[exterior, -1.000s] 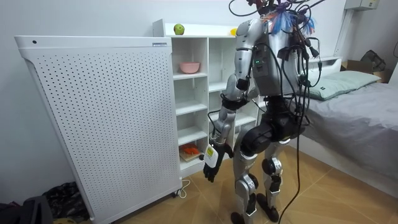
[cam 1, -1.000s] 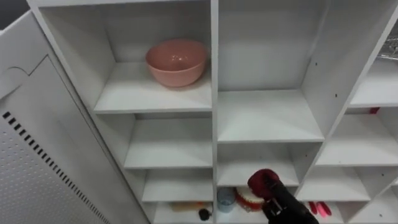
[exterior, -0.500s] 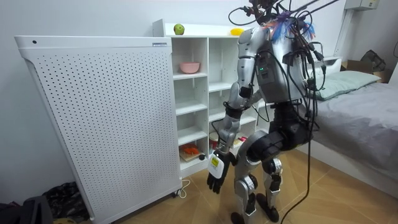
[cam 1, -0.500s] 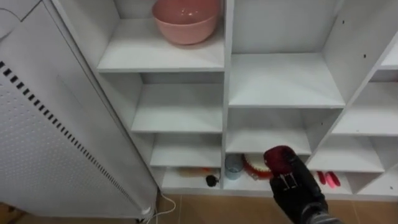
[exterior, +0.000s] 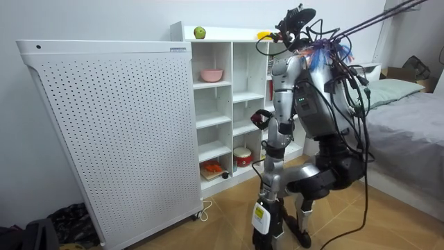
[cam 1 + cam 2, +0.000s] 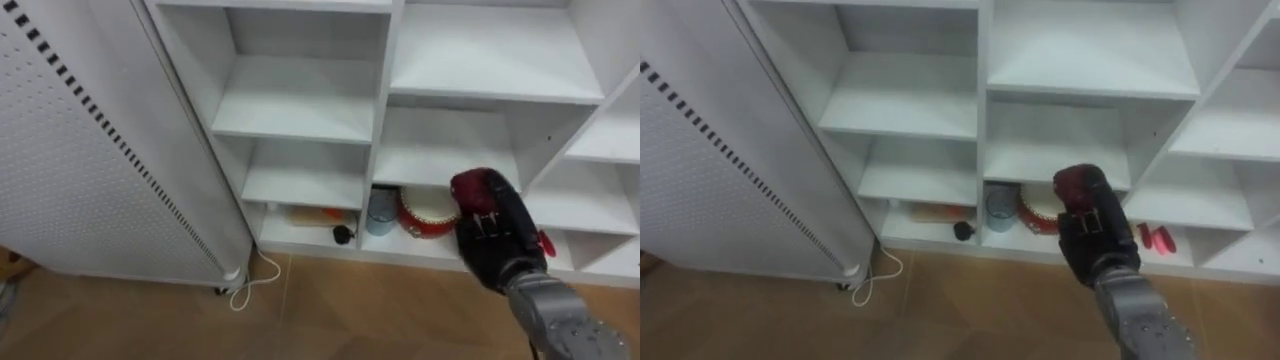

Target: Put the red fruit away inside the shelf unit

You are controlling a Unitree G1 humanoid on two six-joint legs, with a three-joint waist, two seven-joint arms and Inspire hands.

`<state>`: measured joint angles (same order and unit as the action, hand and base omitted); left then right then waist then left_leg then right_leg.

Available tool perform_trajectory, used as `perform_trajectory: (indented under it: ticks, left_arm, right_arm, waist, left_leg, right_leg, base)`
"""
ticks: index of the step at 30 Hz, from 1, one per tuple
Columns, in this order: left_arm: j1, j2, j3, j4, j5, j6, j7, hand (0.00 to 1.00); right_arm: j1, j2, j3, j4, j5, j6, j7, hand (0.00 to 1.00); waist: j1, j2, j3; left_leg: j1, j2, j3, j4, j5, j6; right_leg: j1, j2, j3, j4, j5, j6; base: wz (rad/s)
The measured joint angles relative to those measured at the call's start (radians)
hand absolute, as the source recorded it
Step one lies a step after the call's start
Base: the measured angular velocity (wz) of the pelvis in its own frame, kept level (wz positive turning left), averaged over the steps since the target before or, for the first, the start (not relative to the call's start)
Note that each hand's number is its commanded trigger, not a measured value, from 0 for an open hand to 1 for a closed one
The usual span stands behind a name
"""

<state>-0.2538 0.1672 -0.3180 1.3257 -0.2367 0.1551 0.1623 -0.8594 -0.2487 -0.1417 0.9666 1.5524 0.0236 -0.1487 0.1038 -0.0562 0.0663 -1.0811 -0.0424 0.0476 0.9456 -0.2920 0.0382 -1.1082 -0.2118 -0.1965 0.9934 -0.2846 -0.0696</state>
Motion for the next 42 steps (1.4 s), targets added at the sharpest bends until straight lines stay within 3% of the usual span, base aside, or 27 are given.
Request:
perform_trajectory:
  ticks: [3,13,14,15,32,42]
  left_arm:
    - [0.0,-0.003,-0.002,0.0,0.005,0.002,-0.008,0.0]
    - [-0.009,-0.003,-0.003,0.001,0.011,0.008,-0.049,0.0]
    - [-0.009,-0.003,-0.003,0.001,0.011,0.008,-0.049,0.0]
    - [-0.008,-0.003,-0.004,0.001,0.011,0.008,-0.049,0.0]
    - [0.021,-0.003,-0.021,0.001,0.01,0.003,-0.039,0.0]
    - [0.042,-0.001,-0.024,0.0,0.012,-0.027,-0.034,0.0]
  right_arm:
    - [-0.035,-0.009,0.0,0.0,-0.004,-0.015,-0.007,1.0]
    - [-0.09,-0.032,-0.008,-0.05,-0.006,-0.082,-0.105,1.0]
    - [-0.096,-0.033,-0.009,-0.05,-0.006,-0.088,-0.111,0.83]
    - [-0.106,-0.034,-0.011,-0.05,-0.006,-0.095,-0.121,0.0]
    - [-0.12,-0.04,-0.011,-0.05,-0.01,-0.108,-0.221,0.0]
    - [-0.121,-0.069,-0.01,-0.05,-0.008,-0.125,-0.242,0.0]
  waist:
    - [0.008,0.0,-0.0001]
    - [0.01,0.003,-0.0025]
    - [0.01,0.003,-0.0025]
    - [0.009,0.003,-0.0025]
    - [0.011,0.003,-0.0028]
    - [0.014,0.002,-0.0027]
  left_leg:
    - [-0.027,0.015,0.011,0.029,-0.008,0.004]
    - [-0.051,0.026,0.015,0.043,-0.01,0.0]
    - [-0.05,0.026,0.016,0.043,-0.01,0.0]
    - [-0.048,0.028,0.018,0.043,-0.009,0.002]
    - [-0.036,0.029,0.023,0.037,-0.009,0.002]
    - [-0.021,0.03,0.022,0.037,-0.012,-0.002]
  right_leg:
    - [-0.027,0.003,0.005,0.022,-0.002,-0.002]
    - [-0.052,0.006,0.007,0.033,-0.002,-0.007]
    - [-0.052,0.006,0.006,0.032,-0.001,-0.008]
    - [-0.05,0.006,0.004,0.032,0.0,-0.012]
    - [-0.041,0.006,0.003,0.03,-0.003,-0.016]
    - [-0.021,0.005,0.001,0.026,-0.009,-0.006]
  base:
    - [-0.05]
    - [-0.02]
    - [0.0]
    - [0.0]
    - [0.0]
    - [0.0]
